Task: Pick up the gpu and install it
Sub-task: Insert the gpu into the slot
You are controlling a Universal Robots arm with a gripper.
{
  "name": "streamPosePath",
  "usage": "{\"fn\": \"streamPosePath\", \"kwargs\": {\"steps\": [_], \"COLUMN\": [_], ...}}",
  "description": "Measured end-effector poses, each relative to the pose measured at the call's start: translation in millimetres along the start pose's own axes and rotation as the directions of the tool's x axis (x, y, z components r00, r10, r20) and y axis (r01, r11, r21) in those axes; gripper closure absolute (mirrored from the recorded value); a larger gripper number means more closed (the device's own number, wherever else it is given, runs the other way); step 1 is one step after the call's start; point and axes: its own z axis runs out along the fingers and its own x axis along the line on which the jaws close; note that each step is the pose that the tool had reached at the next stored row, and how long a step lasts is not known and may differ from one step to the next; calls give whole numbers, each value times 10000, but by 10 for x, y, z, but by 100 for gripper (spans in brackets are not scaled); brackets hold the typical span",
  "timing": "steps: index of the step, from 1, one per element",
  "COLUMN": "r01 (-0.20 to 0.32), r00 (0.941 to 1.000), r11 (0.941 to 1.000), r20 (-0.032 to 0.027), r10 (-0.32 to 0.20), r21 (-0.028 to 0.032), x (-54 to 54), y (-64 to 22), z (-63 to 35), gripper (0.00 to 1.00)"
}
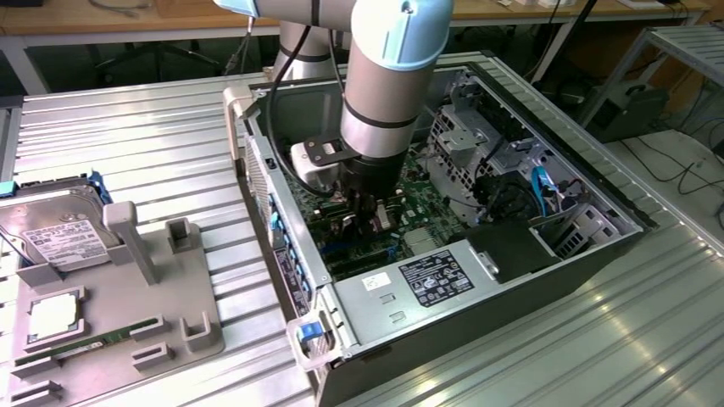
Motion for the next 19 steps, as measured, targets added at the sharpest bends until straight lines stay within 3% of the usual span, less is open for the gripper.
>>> {"fn": "streamPosePath", "kwargs": {"steps": [12,14,15,19], "r01": [-7,-5,-1,0], "r00": [10000,10000,10000,10000], "r11": [10000,10000,10000,10000], "r20": [18,8,1,1], "r10": [7,5,1,0], "r21": [-3,4,0,0], "x": [-3,-1,0,-1], "y": [3,2,0,0], "z": [4,4,0,0], "gripper": [72,71,64,64]}}
